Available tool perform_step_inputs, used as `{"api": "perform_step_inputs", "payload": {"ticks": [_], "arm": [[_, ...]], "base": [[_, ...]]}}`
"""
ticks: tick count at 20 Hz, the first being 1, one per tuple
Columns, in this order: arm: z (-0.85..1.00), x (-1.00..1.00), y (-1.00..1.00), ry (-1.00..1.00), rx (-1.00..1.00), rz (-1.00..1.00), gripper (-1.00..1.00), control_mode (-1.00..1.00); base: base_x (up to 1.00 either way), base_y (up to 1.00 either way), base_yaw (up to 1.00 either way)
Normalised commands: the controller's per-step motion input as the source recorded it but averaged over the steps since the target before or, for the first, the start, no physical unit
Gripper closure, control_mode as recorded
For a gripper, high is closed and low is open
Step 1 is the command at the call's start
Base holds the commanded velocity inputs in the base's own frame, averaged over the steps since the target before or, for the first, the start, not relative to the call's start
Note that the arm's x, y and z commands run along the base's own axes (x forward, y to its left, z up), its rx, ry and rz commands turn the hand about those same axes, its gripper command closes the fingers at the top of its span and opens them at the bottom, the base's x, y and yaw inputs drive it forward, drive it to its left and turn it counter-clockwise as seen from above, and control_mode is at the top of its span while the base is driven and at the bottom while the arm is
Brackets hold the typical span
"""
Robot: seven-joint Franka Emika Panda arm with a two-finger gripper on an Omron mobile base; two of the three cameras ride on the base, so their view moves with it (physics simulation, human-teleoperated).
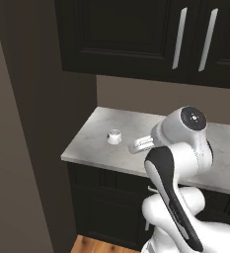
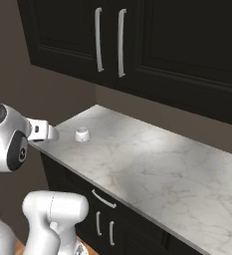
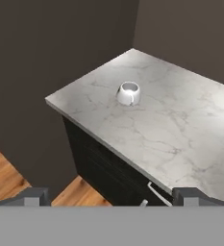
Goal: Clear the mugs and bowl far away from the sink.
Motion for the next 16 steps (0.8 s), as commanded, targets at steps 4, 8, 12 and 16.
{"api": "perform_step_inputs", "payload": {"ticks": [4, 8, 12, 16], "arm": [[0.28, -0.56, 0.00, 0.00, 0.00, -0.08, -1.00, -1.00], [0.41, -0.33, 0.00, 0.00, 0.00, -0.08, -1.00, -1.00], [0.42, -0.24, -0.02, 0.00, 0.00, -0.03, -1.00, -1.00], [0.27, -0.27, -0.19, -0.01, 0.02, 0.00, -1.00, -1.00]], "base": [[0.00, 0.00, 0.00], [0.00, 0.00, 0.00], [0.00, 0.00, 0.00], [0.00, 0.00, 0.00]]}}
